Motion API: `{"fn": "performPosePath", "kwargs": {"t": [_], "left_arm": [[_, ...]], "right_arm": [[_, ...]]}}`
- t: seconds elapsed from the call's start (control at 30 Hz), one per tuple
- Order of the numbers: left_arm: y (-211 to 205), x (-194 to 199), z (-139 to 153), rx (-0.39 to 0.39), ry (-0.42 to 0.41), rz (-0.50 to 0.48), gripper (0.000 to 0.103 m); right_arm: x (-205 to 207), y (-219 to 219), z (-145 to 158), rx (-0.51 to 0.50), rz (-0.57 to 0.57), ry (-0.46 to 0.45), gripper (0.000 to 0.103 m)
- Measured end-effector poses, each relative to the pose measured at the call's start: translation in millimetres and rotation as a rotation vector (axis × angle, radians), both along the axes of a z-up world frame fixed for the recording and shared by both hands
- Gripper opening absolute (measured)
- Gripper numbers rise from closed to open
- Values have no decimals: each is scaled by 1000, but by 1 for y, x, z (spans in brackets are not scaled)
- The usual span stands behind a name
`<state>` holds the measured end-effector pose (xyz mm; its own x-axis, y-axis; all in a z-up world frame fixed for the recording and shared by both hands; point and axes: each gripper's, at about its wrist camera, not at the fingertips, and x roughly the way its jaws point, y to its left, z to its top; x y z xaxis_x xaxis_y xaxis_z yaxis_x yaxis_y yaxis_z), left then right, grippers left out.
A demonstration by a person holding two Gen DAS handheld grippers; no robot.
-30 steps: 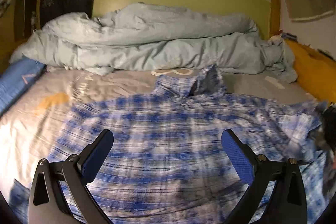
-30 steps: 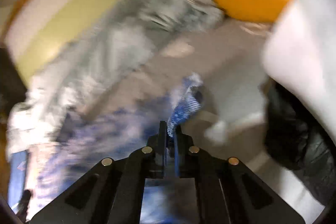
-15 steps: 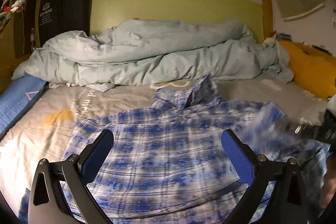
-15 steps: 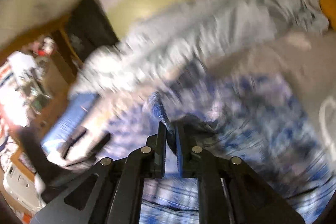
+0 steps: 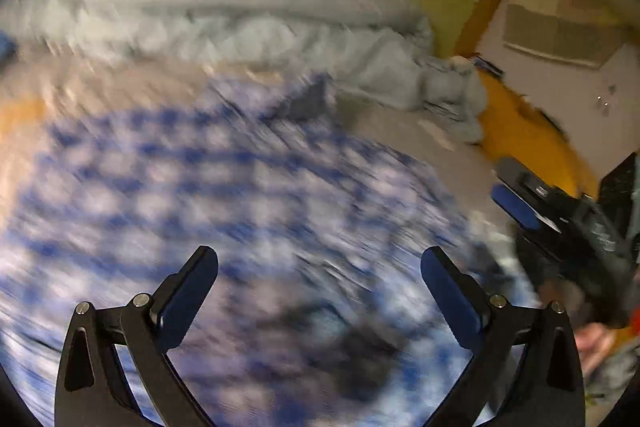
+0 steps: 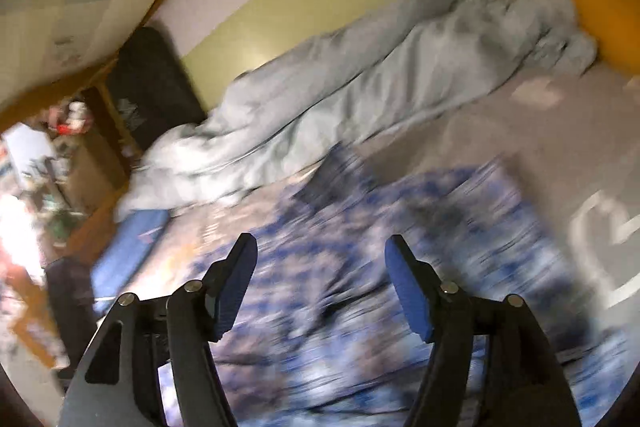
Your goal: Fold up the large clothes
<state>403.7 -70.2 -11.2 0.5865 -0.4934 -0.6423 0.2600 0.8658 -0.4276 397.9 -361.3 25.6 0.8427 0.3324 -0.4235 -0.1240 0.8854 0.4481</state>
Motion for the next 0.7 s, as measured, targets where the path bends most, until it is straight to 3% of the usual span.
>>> {"fn": "performPosePath", "kwargs": {"t": [0.13,0.27,0.33,0.4,0.47,0.53,0.6,0.7], "left_arm": [[-30,-2,-15,33,87,-82,84],[-59,-3,-35,81,181,-169,80],[-64,-5,-41,95,194,-160,80],[-67,-6,-43,108,174,-143,73],[-70,-8,-43,109,151,-155,26],[-67,-10,-41,100,121,-140,6],[-60,-12,-29,96,60,-109,4],[-43,-22,2,131,-101,-19,3]], "right_arm": [[-1,-5,3,-52,-50,-12,66],[2,-6,2,-62,-62,5,66],[2,-6,2,-78,-70,7,66],[1,-6,3,-86,-74,3,67],[3,-6,2,-86,-75,4,70],[3,-8,-1,-83,-84,12,71],[4,-11,-2,-75,-92,20,71],[4,-16,-2,-64,-113,22,71]]}}
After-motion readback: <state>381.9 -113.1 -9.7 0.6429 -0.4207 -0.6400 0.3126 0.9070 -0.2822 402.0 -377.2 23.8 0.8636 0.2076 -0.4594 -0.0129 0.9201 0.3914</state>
